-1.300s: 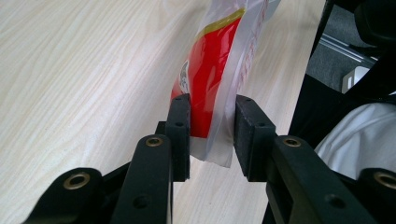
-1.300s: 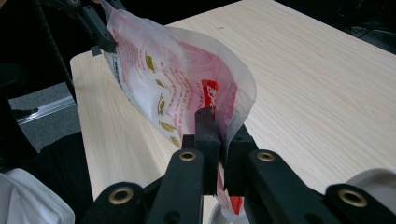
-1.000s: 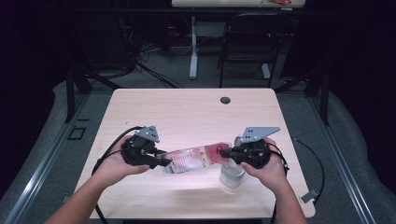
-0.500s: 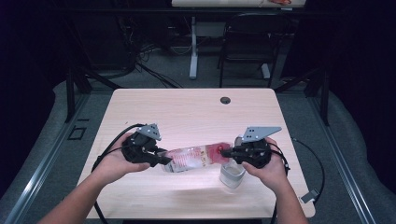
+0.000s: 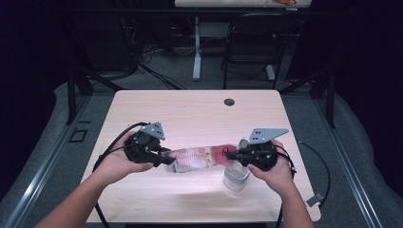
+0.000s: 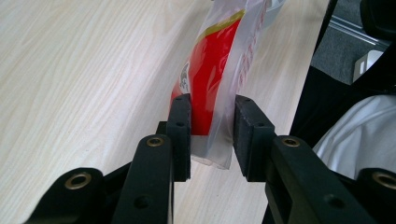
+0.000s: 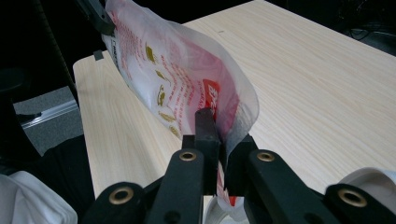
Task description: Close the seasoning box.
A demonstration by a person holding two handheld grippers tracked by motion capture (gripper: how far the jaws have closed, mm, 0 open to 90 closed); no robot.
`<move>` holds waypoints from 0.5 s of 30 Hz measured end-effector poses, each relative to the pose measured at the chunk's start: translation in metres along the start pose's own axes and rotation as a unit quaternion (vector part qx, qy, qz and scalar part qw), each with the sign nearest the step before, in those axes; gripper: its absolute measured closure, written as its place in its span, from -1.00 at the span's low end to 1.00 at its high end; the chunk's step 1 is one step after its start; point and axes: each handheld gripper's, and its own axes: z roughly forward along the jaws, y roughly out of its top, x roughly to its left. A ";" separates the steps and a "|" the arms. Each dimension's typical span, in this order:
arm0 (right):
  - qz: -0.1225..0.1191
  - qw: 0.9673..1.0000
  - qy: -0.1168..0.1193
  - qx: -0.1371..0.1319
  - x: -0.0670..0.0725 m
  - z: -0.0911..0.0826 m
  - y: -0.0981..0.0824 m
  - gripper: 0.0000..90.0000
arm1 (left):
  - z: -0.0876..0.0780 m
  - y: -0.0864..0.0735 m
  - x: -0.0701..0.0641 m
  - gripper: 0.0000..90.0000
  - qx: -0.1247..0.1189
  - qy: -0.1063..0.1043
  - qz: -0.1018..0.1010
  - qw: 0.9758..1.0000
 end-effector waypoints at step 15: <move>0.006 1.000 -0.003 0.000 -0.003 -0.003 -0.003 0.93 | -0.003 0.009 0.000 0.57 -0.005 -0.001 0.004 1.000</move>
